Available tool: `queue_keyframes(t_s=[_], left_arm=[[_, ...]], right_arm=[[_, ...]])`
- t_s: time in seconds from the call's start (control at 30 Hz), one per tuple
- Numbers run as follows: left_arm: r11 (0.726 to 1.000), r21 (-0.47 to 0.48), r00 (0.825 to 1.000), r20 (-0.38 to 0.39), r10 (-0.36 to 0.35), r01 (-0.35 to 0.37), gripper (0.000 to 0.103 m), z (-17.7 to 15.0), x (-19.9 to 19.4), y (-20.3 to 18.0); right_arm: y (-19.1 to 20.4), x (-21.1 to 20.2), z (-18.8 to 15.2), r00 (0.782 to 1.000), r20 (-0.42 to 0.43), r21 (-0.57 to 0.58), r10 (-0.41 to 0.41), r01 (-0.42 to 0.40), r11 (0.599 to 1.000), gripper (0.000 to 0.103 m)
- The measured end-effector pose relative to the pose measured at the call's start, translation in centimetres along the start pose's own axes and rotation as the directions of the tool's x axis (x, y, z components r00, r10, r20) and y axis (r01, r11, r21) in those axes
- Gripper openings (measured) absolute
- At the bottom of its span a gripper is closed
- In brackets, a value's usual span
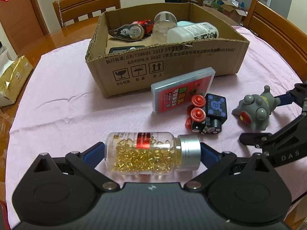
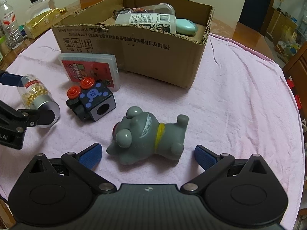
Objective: Organize rigid objects
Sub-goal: 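Grasp the gray toy figure with the right gripper, then carry the capsule jar and gray toy into the box and release both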
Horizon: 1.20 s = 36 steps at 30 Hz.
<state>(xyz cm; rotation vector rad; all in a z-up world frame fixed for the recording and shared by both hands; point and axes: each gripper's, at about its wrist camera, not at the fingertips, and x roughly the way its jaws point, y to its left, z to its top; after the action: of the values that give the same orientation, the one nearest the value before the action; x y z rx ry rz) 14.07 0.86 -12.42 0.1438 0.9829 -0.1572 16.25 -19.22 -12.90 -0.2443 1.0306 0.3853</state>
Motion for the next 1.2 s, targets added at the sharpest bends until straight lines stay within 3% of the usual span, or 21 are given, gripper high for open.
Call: queue_keyframes(t_s=[0.17,0.5,0.8,1.2], left_arm=[[1.0,-0.005,0.999,-0.014,-0.029,0.029,0.093,0.1,0.1,0.5],[1.0,-0.017,0.999,-0.022,-0.025,0.024,0.093,0.1,0.0,1.2],[0.999,-0.012,0.997,-0.062,-0.043,0.042,0.093,0.8,-0.5,1.9],[0.995,0.074,0.997,-0.055,-0.058,0.062,0.093,4.0,-5.3,2.6]], right_arm=[[0.2,-0.1,0.9,1.0,0.006,0.04,0.001,-0.001,0.999,0.103],[1.5,0.0,2.3,0.998,-0.012,0.019,-0.068,0.069,0.997,0.079],[1.3,-0.7,2.6,0.999,-0.027,-0.014,-0.04,0.039,0.999,0.077],[-0.1,-5.3,4.7,0.999,-0.008,-0.148,0.039,-0.039,0.988,0.076]])
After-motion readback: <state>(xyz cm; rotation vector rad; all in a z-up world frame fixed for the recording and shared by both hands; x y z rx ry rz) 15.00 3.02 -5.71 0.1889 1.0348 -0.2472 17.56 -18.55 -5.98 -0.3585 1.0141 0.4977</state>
